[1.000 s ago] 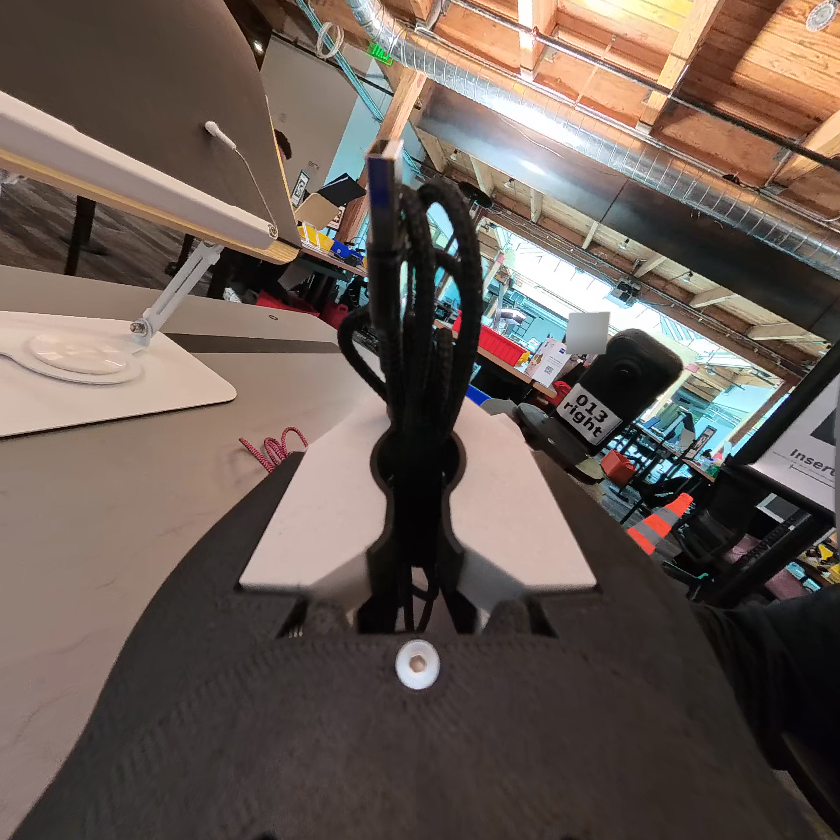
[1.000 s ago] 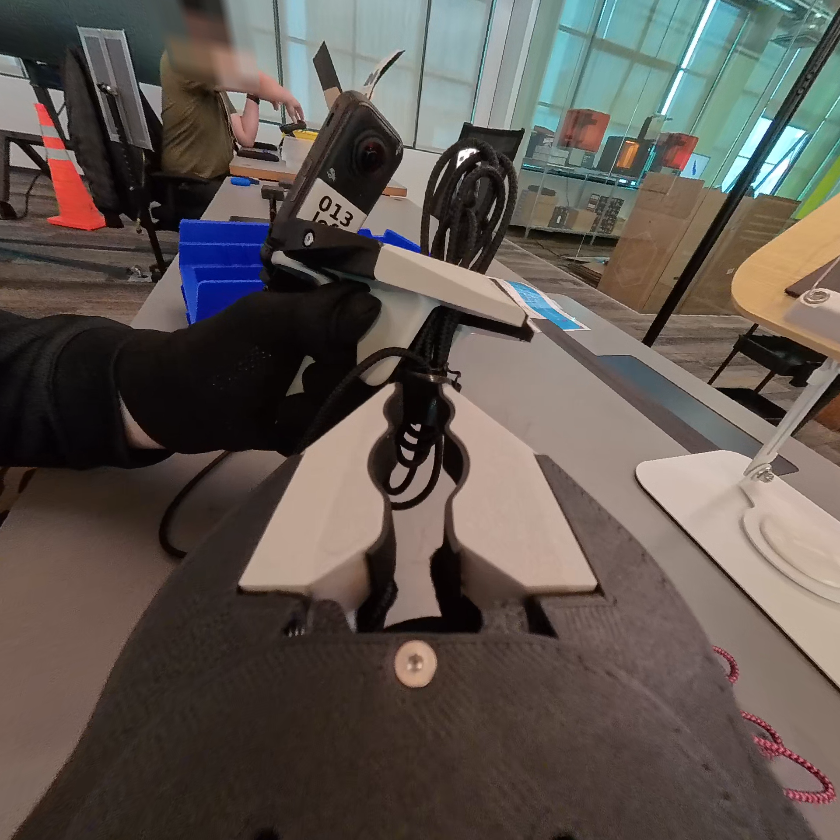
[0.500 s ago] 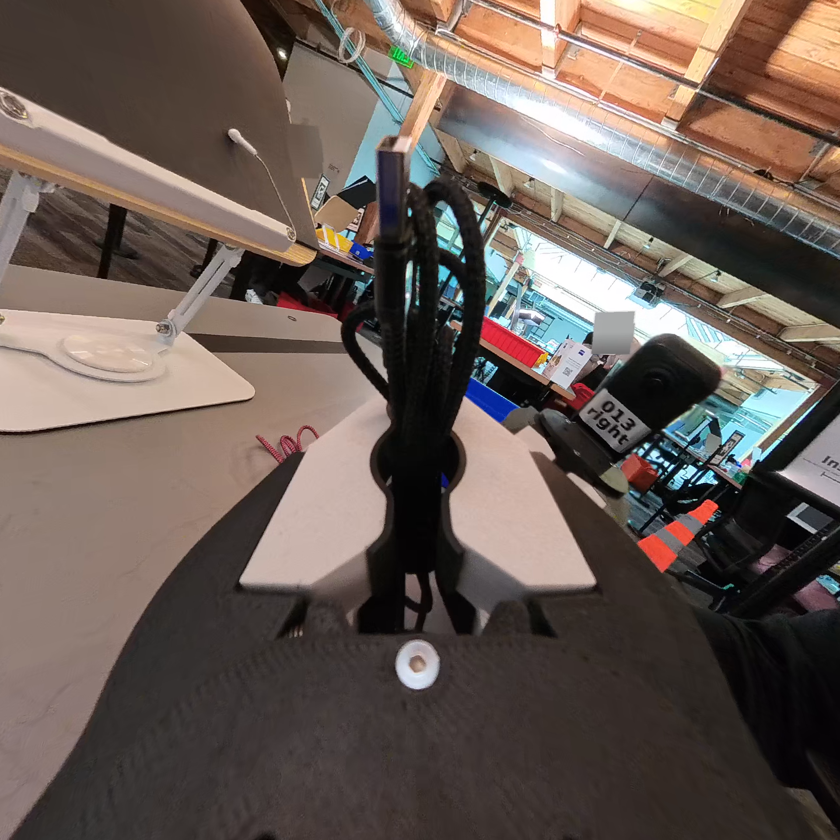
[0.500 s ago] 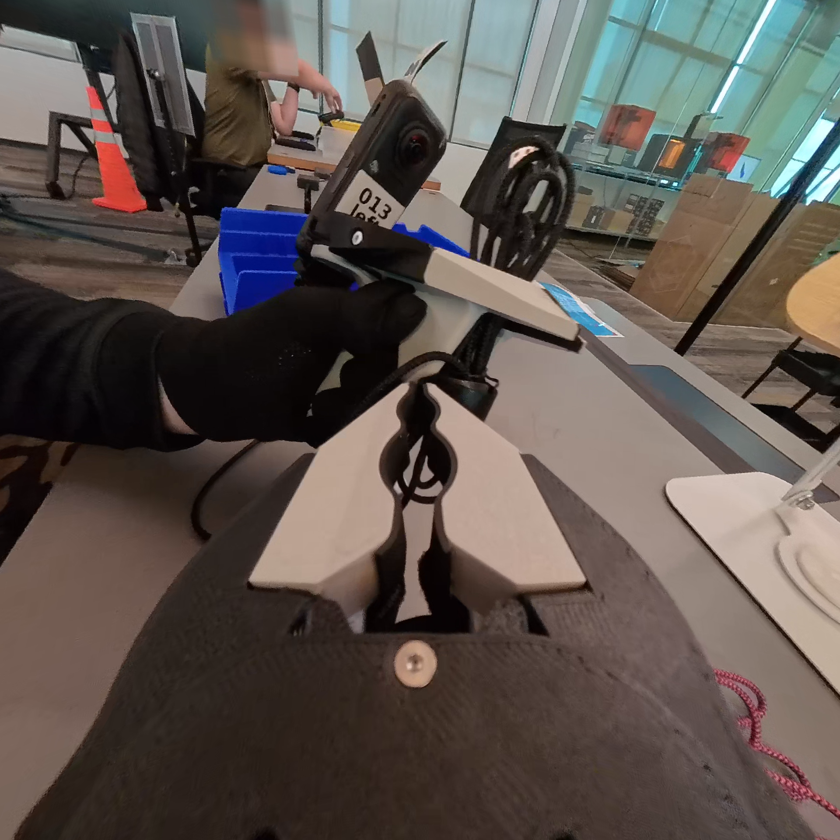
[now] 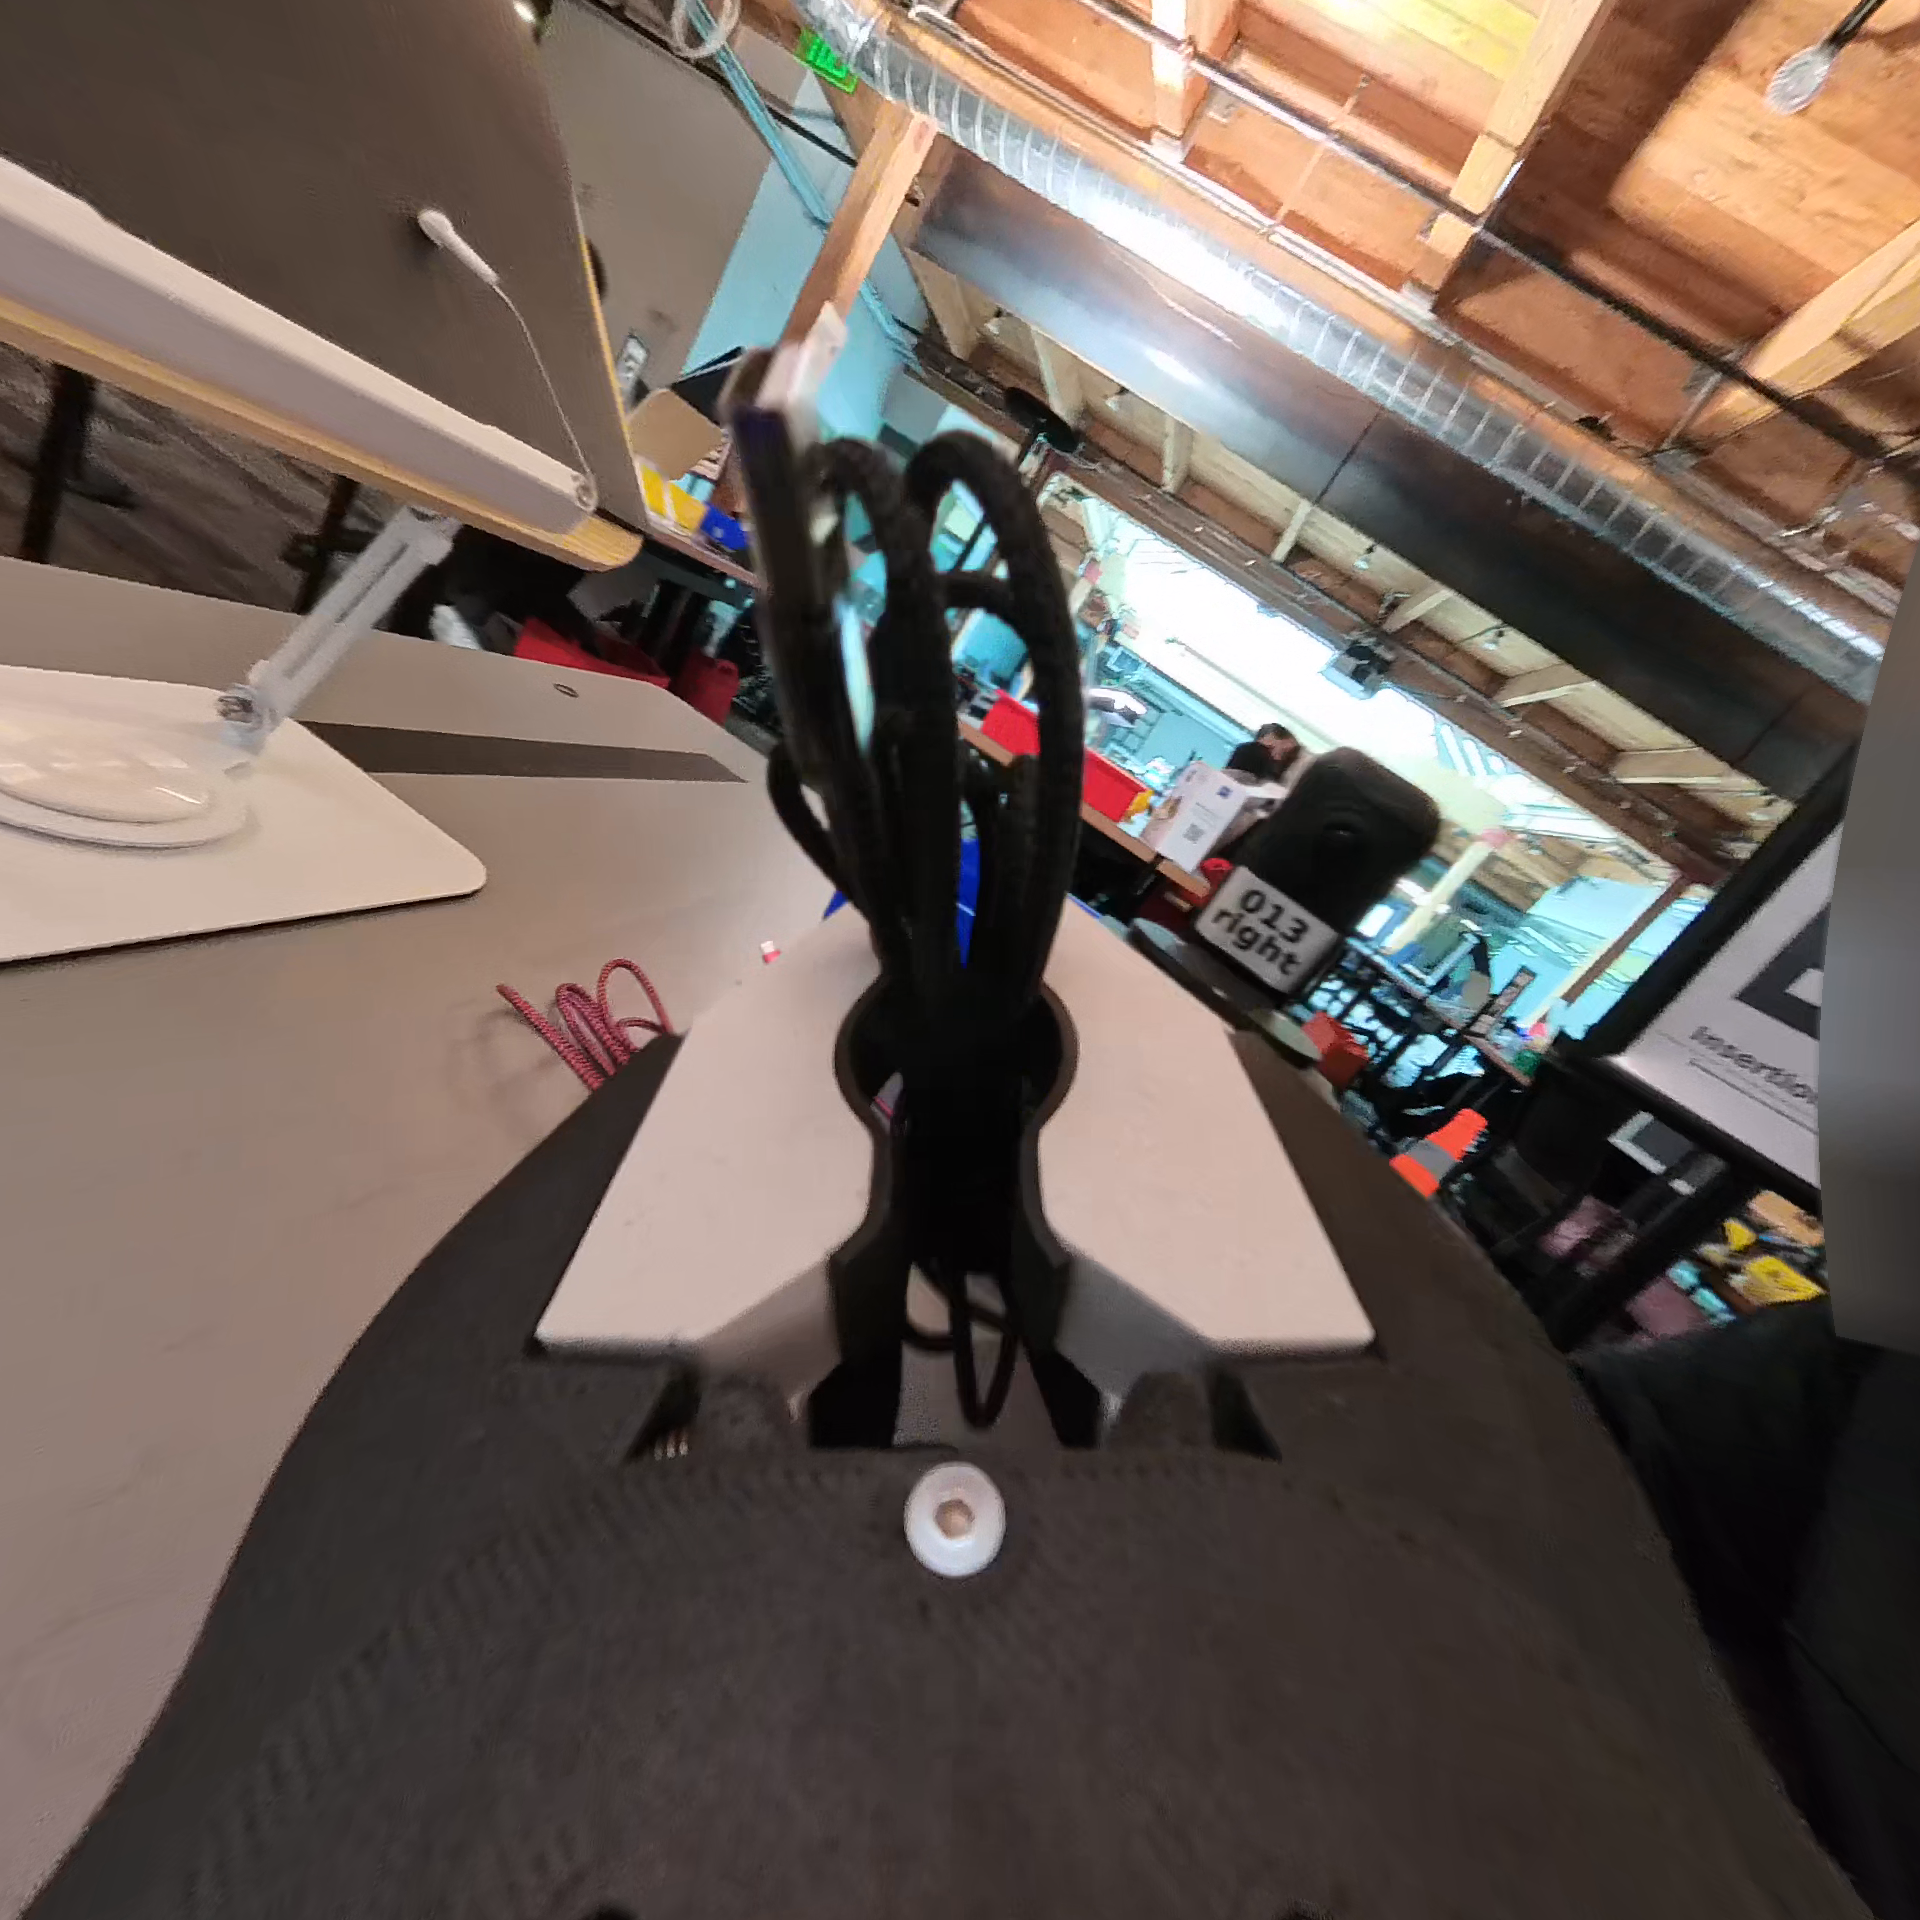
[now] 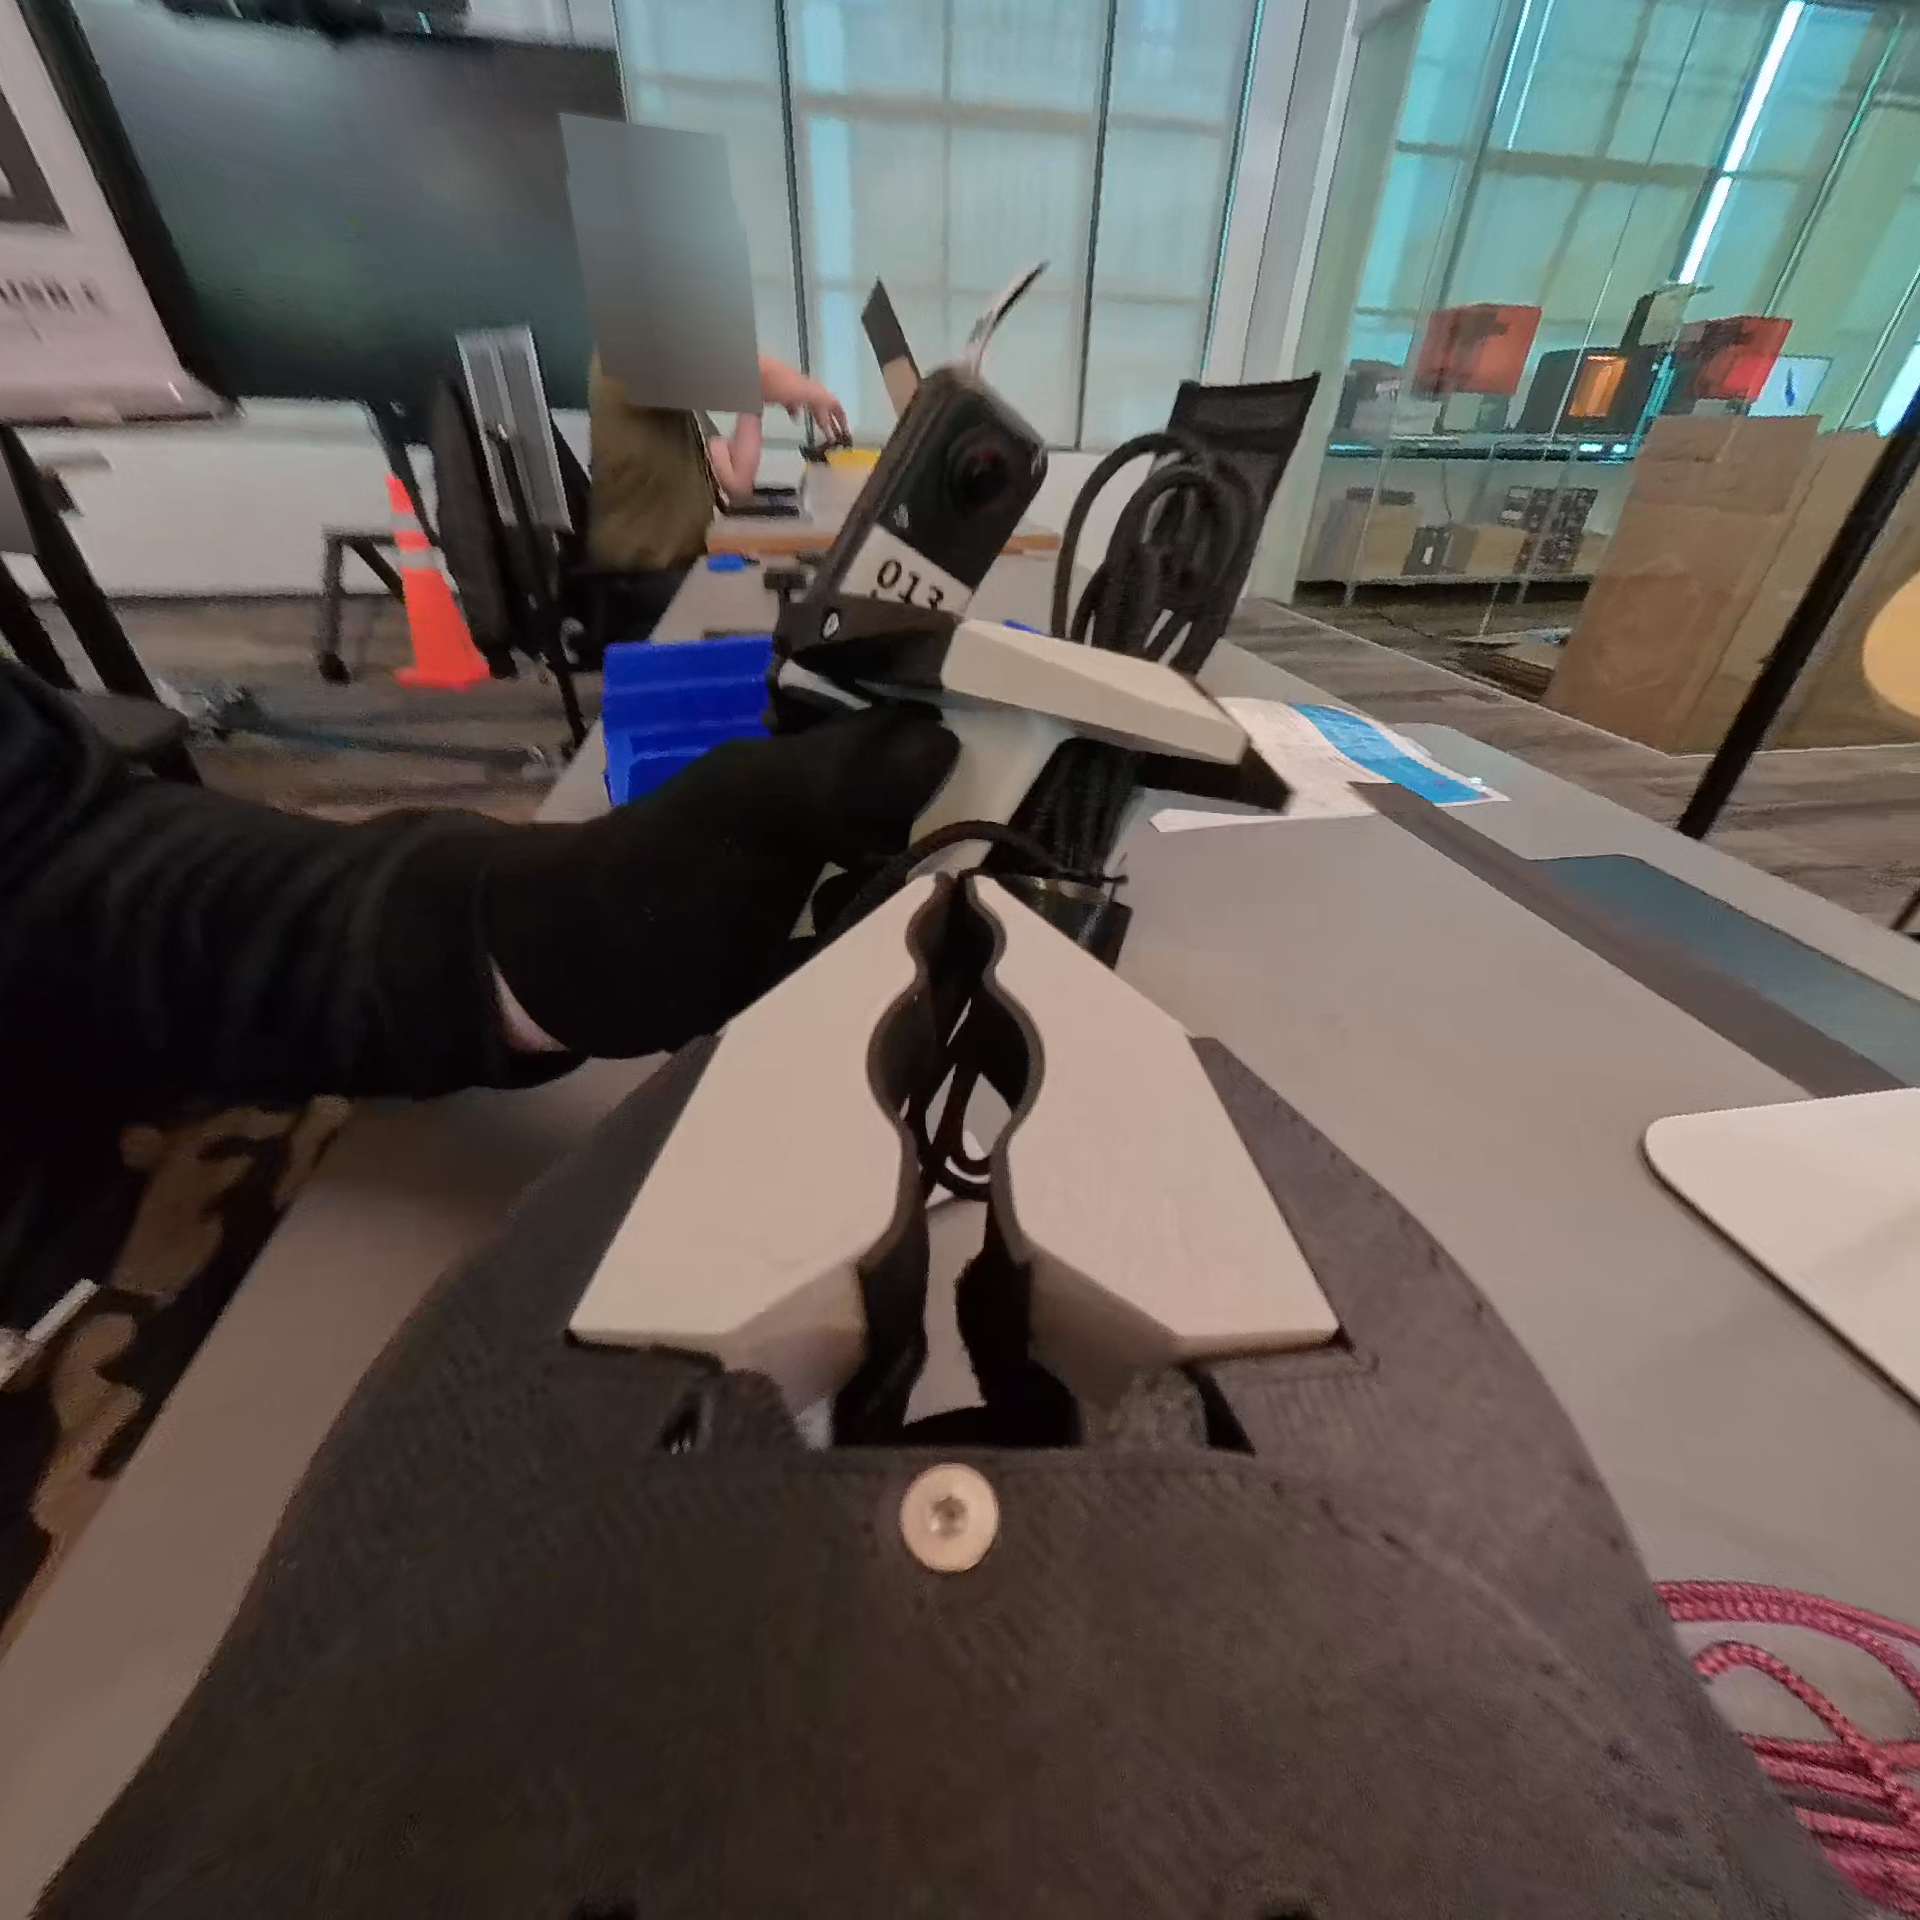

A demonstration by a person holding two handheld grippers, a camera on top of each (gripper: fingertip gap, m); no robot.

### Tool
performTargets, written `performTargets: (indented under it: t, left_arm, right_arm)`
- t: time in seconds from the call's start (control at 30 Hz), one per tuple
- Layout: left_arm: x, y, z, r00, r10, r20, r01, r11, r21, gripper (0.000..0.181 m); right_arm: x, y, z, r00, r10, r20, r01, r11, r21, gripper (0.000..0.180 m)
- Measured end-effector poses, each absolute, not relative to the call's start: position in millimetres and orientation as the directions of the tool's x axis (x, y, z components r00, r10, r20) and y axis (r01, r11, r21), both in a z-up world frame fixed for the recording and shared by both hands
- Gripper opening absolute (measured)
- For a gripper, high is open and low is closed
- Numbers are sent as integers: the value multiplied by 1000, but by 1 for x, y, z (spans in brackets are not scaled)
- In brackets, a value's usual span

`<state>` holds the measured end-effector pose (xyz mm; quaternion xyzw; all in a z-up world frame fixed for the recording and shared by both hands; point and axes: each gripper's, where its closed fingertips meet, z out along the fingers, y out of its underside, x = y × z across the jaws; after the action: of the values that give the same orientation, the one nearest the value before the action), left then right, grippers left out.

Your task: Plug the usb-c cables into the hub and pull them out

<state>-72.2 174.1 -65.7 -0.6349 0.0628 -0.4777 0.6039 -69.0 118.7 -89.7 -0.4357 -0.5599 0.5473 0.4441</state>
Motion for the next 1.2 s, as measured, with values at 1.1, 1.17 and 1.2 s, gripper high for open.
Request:
performTargets:
  t: [1.1, 1.17, 1.2]
  left_arm:
    - [-58, 164, -69, 453, -733, 508, 414, -332, -848, 14]
    - [-57, 166, -70, 495, -711, 499, 393, -329, -859, 13]
    - [-57, 168, -70, 509, -697, 505, 392, -335, -857, 13]
  right_arm:
    - [-58, 103, -87, -464, 872, -155, 6, -172, -985, 0]
    - [-61, 100, -90, -437, 893, -108, 13, -113, -993, 0]
    - [-63, 98, -92, -422, 903, -84, 24, -82, -996, 0]
